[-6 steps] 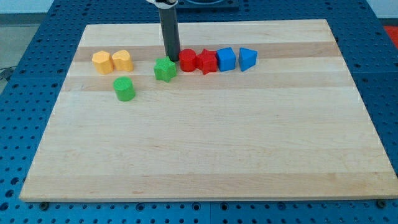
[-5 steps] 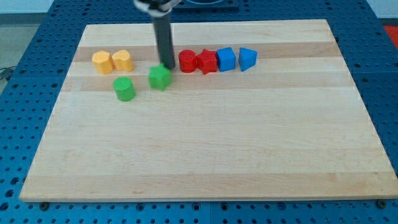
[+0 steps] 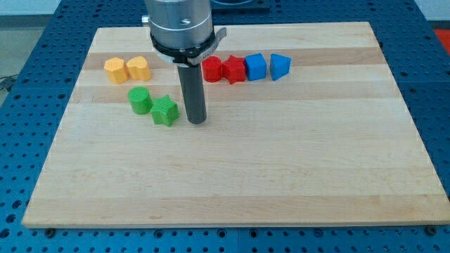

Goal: Push the green star into the green circle

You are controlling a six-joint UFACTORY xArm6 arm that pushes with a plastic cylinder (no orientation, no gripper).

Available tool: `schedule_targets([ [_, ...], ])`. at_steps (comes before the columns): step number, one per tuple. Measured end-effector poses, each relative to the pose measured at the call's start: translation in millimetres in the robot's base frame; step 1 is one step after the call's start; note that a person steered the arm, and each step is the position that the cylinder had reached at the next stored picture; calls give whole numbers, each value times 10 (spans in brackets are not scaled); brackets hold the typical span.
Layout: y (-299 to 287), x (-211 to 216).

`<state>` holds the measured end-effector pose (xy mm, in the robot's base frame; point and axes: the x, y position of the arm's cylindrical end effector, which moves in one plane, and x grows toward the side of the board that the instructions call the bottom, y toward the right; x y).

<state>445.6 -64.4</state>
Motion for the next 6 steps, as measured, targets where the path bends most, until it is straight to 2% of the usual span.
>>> schedule_targets([
  [2,-92,225],
  [6,-387,25],
])
